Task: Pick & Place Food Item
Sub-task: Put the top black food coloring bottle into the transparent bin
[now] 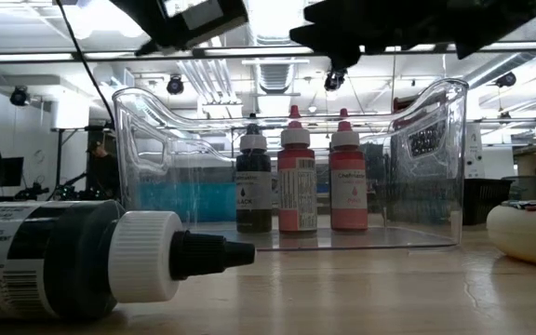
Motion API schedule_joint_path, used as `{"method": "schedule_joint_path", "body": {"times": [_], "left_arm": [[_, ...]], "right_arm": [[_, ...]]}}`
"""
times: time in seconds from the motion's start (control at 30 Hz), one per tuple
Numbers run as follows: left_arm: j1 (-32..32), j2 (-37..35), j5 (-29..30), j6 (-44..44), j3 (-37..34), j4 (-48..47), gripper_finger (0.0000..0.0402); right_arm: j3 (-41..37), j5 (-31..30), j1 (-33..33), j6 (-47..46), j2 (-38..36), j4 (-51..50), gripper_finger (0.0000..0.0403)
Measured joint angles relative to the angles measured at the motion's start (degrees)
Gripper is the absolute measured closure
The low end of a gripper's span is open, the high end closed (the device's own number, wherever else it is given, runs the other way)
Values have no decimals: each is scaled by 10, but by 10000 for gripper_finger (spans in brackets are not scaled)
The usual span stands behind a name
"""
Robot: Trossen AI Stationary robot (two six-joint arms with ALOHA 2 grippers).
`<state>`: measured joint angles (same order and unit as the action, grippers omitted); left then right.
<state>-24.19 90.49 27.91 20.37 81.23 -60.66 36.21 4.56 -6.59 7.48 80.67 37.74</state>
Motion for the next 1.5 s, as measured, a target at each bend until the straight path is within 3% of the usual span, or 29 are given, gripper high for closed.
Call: {"method": "schedule_joint_path", "body": {"times": [0.4,0.73,1.5], "left_arm": [[38,56,4,-58,2,28,295],[47,57,8,-89,18,54,295],[75,57,-7,-137,20,99,295]], "right_arm": [[39,-1,0,0,12,-34,152],[39,-30,1,2,12,-47,152],[43,-32,1,0,12,-47,152]]}}
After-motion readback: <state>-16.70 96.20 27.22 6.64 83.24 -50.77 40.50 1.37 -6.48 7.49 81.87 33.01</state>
